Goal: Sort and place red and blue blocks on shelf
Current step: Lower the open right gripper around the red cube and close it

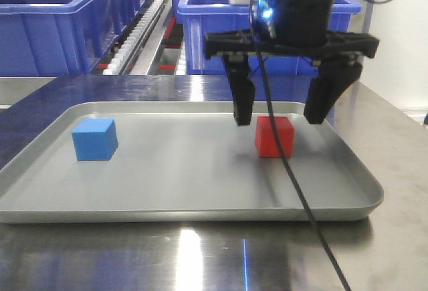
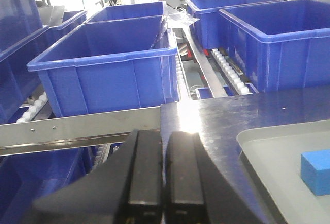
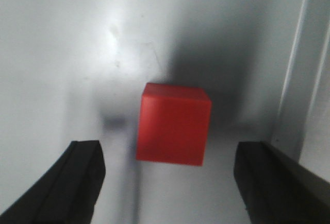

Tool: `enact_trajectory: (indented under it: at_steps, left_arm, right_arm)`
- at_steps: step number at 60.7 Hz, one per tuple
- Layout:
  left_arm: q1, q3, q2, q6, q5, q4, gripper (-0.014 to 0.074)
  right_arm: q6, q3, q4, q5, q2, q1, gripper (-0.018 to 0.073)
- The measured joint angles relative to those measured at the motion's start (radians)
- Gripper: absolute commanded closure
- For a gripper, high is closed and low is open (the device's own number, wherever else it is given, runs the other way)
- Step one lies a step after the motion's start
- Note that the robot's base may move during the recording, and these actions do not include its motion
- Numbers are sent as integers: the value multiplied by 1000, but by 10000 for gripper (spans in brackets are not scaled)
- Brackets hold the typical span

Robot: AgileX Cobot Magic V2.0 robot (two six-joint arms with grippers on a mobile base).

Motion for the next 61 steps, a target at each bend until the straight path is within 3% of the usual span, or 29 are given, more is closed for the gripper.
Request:
enact_trajectory:
  at_steps: [61]
  left_arm:
    - [0,0,0,0,0,0,472]
  right_arm:
    - [45,-1,-5,-57,63,-11,-64]
